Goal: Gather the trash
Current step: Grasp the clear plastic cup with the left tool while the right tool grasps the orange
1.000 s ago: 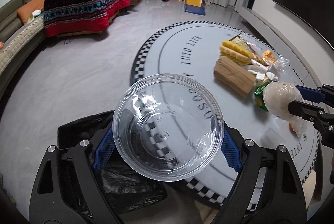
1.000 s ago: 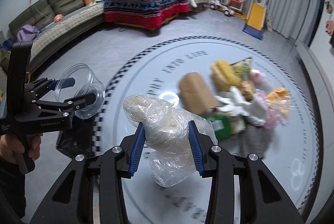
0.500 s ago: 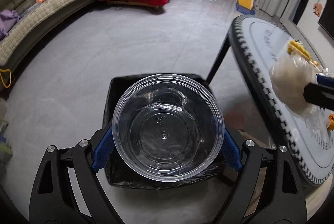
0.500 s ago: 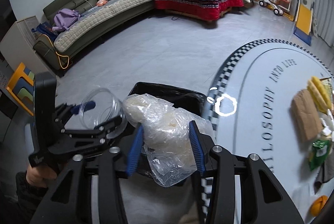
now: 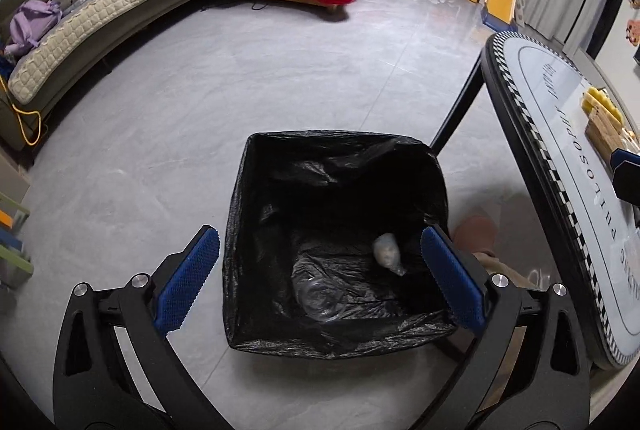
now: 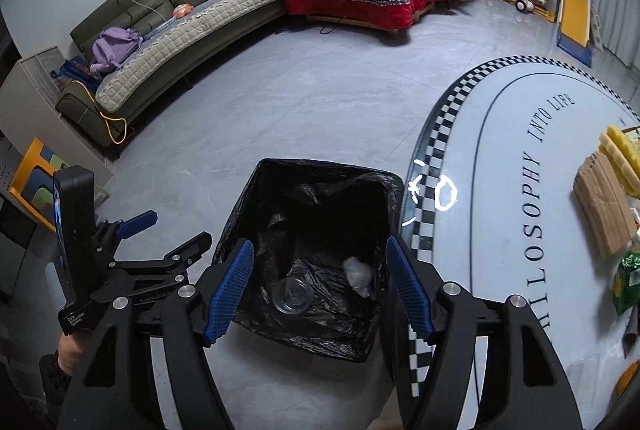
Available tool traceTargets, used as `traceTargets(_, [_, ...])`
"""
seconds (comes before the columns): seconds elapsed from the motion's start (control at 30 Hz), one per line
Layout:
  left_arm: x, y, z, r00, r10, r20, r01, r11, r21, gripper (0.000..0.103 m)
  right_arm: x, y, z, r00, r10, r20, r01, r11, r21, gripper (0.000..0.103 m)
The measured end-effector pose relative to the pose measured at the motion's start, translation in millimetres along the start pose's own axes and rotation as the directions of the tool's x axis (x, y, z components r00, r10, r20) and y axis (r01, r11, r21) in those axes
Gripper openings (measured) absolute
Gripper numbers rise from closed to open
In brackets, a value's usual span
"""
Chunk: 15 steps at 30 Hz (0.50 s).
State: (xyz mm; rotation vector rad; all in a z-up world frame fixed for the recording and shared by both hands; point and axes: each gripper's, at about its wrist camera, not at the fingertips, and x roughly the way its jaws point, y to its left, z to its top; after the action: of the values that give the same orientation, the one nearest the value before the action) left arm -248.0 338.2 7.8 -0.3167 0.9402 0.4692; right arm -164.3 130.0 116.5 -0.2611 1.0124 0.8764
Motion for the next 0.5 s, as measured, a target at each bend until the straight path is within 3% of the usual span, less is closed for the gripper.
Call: traceTargets(0.5, [-25, -82, 2, 0.994, -0.103, -0.02, 0.105, 0.988, 0.113, 0.098, -58, -59, -31, 0.997, -0.047, 0.057, 0.043, 0.998, 0.055, 0.073])
